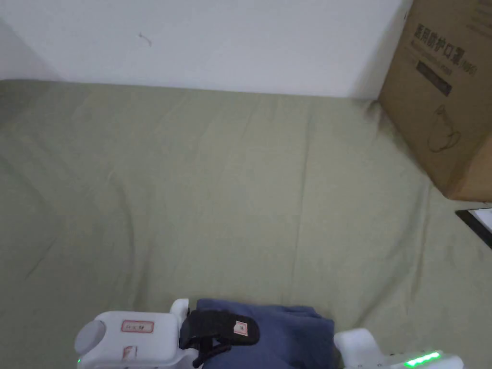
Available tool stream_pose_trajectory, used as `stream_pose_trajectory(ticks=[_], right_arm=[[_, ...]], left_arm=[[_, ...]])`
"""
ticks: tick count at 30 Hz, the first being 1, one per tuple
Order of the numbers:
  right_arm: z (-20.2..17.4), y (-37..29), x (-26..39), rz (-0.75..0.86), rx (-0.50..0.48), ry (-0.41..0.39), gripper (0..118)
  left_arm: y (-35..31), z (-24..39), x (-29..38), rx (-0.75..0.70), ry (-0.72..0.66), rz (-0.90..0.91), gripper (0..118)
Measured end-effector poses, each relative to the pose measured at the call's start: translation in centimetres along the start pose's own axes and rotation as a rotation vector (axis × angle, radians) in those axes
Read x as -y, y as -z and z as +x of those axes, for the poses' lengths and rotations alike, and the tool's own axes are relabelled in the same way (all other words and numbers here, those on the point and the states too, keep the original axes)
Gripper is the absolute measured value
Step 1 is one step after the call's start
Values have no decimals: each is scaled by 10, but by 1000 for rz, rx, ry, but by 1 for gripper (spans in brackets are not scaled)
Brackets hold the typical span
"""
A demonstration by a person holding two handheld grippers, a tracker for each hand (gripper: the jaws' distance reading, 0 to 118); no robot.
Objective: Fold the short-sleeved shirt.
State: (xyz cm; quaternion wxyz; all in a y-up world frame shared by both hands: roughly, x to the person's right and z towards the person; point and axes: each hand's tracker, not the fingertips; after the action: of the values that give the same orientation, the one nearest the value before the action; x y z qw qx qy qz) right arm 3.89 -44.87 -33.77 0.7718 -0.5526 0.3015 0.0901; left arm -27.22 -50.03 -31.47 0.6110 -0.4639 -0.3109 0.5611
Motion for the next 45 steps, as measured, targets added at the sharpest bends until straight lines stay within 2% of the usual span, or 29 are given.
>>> stream_pose_trajectory(ticks=[3, 4, 5, 6, 7, 9, 12, 15, 18, 22, 25, 29, 33, 35, 36, 37, 38, 39, 40, 41, 45], right_arm=[[2, 0, 2, 9, -11, 11, 0], [3, 0, 3, 12, -13, 10, 0], [3, 0, 4, 16, -14, 9, 0], [3, -1, 4, 19, -15, 9, 0], [3, -1, 4, 23, -17, 11, 0], [1, -2, 5, 29, -16, 10, 0], [-7, -16, 8, 97, 25, -16, 0], [-18, -40, 15, 163, 42, -30, 0], [-26, -59, 17, 175, 47, -5, 0], [-40, -72, 21, 183, 27, 22, 0], [-58, -72, 21, 169, 14, -1, 0], [-84, -66, 18, 141, 4, -75, 0], [-102, -70, 15, 212, -11, -74, 0], [-107, -71, 11, 215, -30, -59, 0], [-109, -71, 9, 209, -35, -58, 0], [-111, -71, 7, 203, -35, -62, 0], [-113, -72, 6, 199, -29, -70, 0], [-114, -73, 5, 202, -17, -81, 0], [-114, -74, 5, 205, -13, -89, 0], [-114, -75, 5, 208, -10, -94, 0], [-108, -76, 5, 216, -1, -97, 0]], left_arm=[[5, 10, 5, -63, 38, 8, 116], [4, 13, 8, -98, 48, 29, 110], [3, 14, 11, -157, 63, 55, 87], [4, 15, 14, -251, 82, 83, 49], [8, 14, 19, -363, 121, 100, 23], [-6, 11, 24, -242, 68, 110, 23], [-9, 15, 21, -325, 161, 133, 22], [-20, 38, 29, -332, 212, 131, 21], [-57, 65, 35, -417, 323, 159, 21], [-138, 86, 38, -599, 372, 193, 21], [-215, 83, 30, -829, 380, 220, 21], [-298, 62, 8, -1181, 278, 249, 21], [-327, 28, -15, -1728, 366, 154, 21], [-335, 12, -22, -1870, 383, 123, 23], [-333, 7, -19, -1922, 407, 102, 28], [-334, 1, -20, -1958, 441, 84, 40], [-335, -4, -21, -1979, 448, 94, 68], [-337, -8, -22, -2031, 450, 93, 89], [-339, -11, -19, -2080, 451, 102, 103], [-342, -11, -19, -2098, 458, 111, 107], [-352, 6, -15, -2259, 445, 257, 107]])
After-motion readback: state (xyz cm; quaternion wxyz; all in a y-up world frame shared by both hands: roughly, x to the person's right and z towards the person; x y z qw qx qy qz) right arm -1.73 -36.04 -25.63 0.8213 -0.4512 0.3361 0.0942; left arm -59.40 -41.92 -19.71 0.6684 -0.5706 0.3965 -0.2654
